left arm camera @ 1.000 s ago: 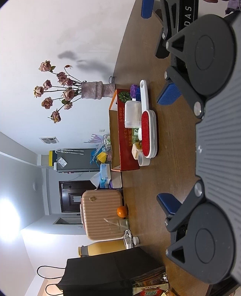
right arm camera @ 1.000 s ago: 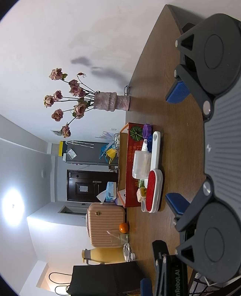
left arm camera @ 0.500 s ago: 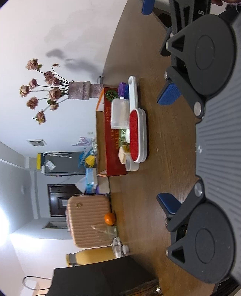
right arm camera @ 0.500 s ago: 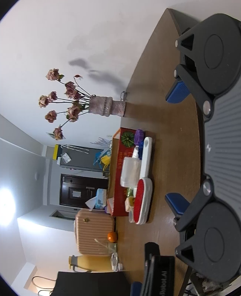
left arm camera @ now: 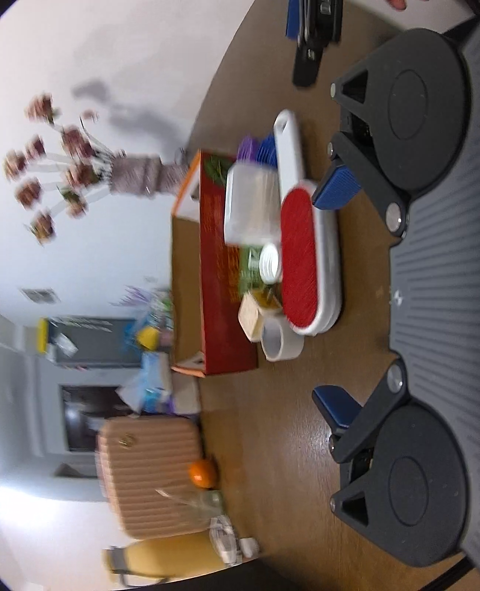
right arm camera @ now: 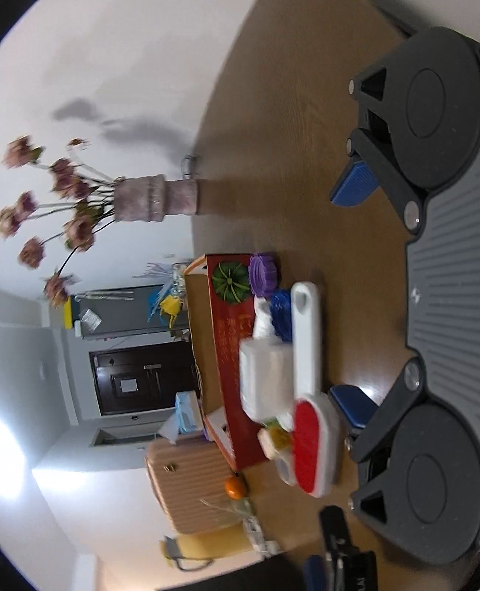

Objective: Organize rigid objects
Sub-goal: 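Reach the left tool to the red lint brush and close on it, then carry the lint brush with the left tool into the cardboard box and release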

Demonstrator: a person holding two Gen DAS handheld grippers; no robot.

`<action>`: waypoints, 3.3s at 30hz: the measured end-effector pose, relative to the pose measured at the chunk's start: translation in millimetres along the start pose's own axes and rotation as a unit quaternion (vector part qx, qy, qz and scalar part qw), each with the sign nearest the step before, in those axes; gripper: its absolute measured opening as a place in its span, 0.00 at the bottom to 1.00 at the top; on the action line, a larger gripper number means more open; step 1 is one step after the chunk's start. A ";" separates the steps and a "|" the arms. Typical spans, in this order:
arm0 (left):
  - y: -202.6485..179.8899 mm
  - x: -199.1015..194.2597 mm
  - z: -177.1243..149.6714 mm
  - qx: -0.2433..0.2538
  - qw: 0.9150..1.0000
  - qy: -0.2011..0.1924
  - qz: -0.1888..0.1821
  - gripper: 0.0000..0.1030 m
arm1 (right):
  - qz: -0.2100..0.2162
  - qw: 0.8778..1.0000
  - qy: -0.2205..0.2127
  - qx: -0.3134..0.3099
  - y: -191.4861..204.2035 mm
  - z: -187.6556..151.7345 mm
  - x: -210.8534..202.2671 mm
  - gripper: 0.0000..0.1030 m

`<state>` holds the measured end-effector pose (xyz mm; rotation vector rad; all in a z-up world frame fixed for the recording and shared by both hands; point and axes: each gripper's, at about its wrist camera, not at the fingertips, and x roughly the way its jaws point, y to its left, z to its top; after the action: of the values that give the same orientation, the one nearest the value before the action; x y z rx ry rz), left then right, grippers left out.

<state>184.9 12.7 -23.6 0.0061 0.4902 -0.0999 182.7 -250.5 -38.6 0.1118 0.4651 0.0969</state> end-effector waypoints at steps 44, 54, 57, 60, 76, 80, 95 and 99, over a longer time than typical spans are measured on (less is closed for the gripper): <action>-7.3 -44.6 8.0 -0.138 0.987 0.014 -0.086 0.56 | 0.044 0.997 0.008 0.065 -39.9 4.6 -39.2 0.11; 3.8 25.5 105.9 -0.124 0.988 -0.028 -0.090 0.56 | 0.059 0.997 -0.026 0.051 -43.0 103.2 35.3 0.11; 17.0 69.8 140.2 -0.134 0.986 -0.023 -0.095 0.56 | 0.055 0.997 -0.026 0.035 -35.3 141.8 79.2 0.11; 33.5 122.9 172.5 -0.146 0.985 0.001 -0.089 0.57 | 0.055 0.998 0.001 0.020 -27.9 177.1 141.1 0.11; 38.1 330.0 200.2 -0.022 0.993 0.116 -0.010 0.79 | 0.012 0.989 0.126 -0.080 19.8 219.1 371.3 0.59; 38.6 333.9 201.1 -0.022 0.991 0.132 -0.022 0.82 | 0.011 0.986 0.128 -0.110 31.6 216.9 370.0 0.68; 41.8 206.6 226.1 0.008 0.997 0.067 0.036 0.87 | 0.026 0.987 0.112 -0.108 15.6 247.4 274.4 0.78; 38.8 148.4 220.3 0.027 0.999 0.032 0.030 0.96 | 0.034 0.988 0.092 -0.120 12.6 253.5 215.1 0.81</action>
<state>422.4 30.8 100.2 0.0773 0.5507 -0.0538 487.8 -234.2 93.2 -0.1189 0.6296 0.2296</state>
